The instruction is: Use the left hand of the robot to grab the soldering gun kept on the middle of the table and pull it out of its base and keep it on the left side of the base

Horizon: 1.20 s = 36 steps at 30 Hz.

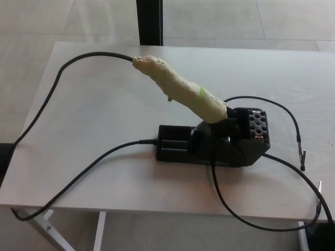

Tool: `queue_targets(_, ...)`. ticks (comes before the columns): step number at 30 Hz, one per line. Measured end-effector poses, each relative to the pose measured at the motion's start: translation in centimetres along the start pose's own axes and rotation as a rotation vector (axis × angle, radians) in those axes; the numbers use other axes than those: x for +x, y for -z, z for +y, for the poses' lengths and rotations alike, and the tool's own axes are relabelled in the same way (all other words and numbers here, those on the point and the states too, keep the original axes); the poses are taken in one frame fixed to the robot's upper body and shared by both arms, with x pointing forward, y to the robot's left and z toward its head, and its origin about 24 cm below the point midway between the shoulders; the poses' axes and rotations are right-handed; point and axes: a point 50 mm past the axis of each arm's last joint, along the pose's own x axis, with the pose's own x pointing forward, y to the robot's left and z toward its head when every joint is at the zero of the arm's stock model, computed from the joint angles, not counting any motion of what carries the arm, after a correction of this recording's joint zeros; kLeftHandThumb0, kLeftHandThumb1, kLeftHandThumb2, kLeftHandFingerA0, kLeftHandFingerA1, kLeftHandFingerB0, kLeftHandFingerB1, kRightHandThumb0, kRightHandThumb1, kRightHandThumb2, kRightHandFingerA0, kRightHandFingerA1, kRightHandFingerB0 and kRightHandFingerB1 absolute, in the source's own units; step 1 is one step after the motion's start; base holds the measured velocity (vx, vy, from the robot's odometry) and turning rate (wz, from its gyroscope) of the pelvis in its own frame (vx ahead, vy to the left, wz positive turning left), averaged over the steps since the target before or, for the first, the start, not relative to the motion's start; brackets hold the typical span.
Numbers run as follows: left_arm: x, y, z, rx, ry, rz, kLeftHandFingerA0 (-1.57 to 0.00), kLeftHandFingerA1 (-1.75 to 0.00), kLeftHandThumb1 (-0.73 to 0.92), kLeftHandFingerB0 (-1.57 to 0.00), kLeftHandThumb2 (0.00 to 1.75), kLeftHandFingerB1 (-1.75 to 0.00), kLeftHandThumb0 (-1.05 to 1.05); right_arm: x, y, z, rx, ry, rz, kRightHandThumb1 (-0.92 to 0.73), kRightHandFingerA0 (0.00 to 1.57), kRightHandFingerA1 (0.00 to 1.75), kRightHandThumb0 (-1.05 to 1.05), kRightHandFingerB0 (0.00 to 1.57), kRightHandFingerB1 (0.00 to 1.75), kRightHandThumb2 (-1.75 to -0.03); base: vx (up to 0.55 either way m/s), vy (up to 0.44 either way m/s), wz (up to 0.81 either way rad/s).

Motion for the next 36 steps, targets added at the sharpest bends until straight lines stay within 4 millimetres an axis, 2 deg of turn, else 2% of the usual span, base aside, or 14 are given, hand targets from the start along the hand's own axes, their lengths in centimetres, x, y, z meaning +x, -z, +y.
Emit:
queue_targets(1,-0.1,-0.3,0.3,-0.032,-0.003,-0.017,-0.11,-0.81,0.76,-0.14,0.63,-0.57,-0.71,0.0,-0.1,-0.3,0.020,0.005,-0.002,-0.45,0.50,1.17,-1.05,0.00,0.72,-1.23,0.00,0.000,0.00)
queue_targets(2,-0.2,-0.7,0.5,-0.058,-0.005,-0.035,-0.11,-0.81,0.76,-0.14,0.63,-0.57,-0.71,0.0,-0.1,-0.5,0.036,0.009,-0.002,-0.45,0.50,1.17,-1.05,0.00,0.72,-1.23,0.00,0.000,0.00)
queue_targets(3,-0.2,-1.1,0.8,-0.089,-0.009,-0.055,-0.12,-0.75,0.76,-0.13,0.62,-0.54,-0.71,0.0,-0.1,-0.7,0.055,0.012,-0.003,-0.63,0.45,1.55,-1.05,0.00,1.07,-0.82,0.00,0.000,0.00)
queue_targets(6,-0.1,-3.4,1.1,-0.167,-0.005,-0.129,-0.12,-0.79,0.77,-0.14,0.62,-0.55,-0.73,-0.1,0.0,-1.2,0.107,0.017,-0.006,-0.62,0.43,1.55,-1.05,0.00,1.08,-0.81,0.00,0.000,0.00)
queue_targets(7,-0.1,-4.7,1.2,-0.186,0.001,-0.167,-0.17,-0.75,0.74,-0.21,0.62,-0.53,-0.73,-0.1,-0.1,-1.3,0.127,0.016,-0.010,-0.42,0.49,1.20,-1.05,0.00,0.77,-1.22,0.00,0.000,0.00)
queue_targets(10,-0.1,-8.5,1.1,-0.208,0.026,-0.265,-0.33,-0.68,0.73,-0.26,0.62,-0.50,-0.77,-0.2,-0.2,-1.5,0.150,0.011,-0.019,-0.45,0.47,1.17,-1.05,0.00,0.74,-1.23,0.00,0.000,0.00)
queue_targets(11,-0.2,-10.4,0.7,-0.203,0.045,-0.314,-0.34,-0.68,0.73,-0.24,0.61,-0.51,-0.81,-0.2,-0.2,-1.6,0.151,0.009,-0.022,-0.46,0.53,1.20,-1.05,0.01,0.74,-1.23,0.00,0.000,0.00)
queue_targets(16,-1.9,-19.2,-1.8,-0.148,0.141,-0.544,-0.34,-0.60,0.71,-0.33,0.62,-0.46,-0.80,-0.2,-0.2,-1.5,0.152,0.001,-0.029,-0.43,0.54,1.22,-1.05,0.03,0.80,-1.23,0.00,0.000,0.00)
queue_targets(19,-3.9,-24.1,-3.8,-0.096,0.207,-0.676,-0.27,-0.48,0.76,-0.24,0.63,-0.36,-0.68,-0.2,-0.1,-1.7,0.157,-0.001,-0.031,-0.44,0.52,1.20,-1.05,0.01,0.75,-1.23,0.00,0.000,0.00)
queue_targets(21,-5.3,-26.7,-5.1,-0.065,0.243,-0.746,-0.23,-0.51,0.80,-0.18,0.63,-0.40,-0.59,-0.3,0.0,-1.7,0.157,0.000,-0.029,-0.45,0.56,1.22,-1.05,0.03,0.78,-1.23,0.00,0.000,0.00)
queue_targets(27,-9.9,-32.9,-11.4,0.070,0.364,-0.948,-0.33,-0.46,0.68,-0.28,0.63,-0.37,-0.68,-0.3,0.0,-1.7,0.157,-0.002,-0.029,-0.43,0.49,1.19,-1.05,0.01,0.76,-1.22,0.00,0.000,0.00)
queue_targets(30,-11.5,-34.5,-14.8,0.130,0.402,-1.001,-0.37,-0.49,0.71,-0.31,0.61,-0.38,-0.63,-0.3,-0.2,-2.0,0.152,0.004,-0.033,-0.43,0.56,1.24,-1.05,0.02,0.79,-1.23,0.00,0.000,0.00)
queue_targets(32,-12.0,-34.7,-17.1,0.176,0.432,-1.013,-0.27,-0.52,0.69,-0.30,0.61,-0.37,-0.65,-0.3,-0.4,-2.2,0.147,0.007,-0.037,-0.42,0.51,1.21,-1.05,0.00,0.77,-1.22,0.00,0.000,0.00)
queue_targets(36,-13.6,-34.7,-22.0,0.308,0.511,-1.045,-0.32,-0.51,0.65,-0.31,0.60,-0.36,-0.65,-0.3,-0.5,-2.4,0.136,0.004,-0.041,-0.43,0.57,1.23,-1.05,0.02,0.78,-1.23,0.00,0.000,0.00)
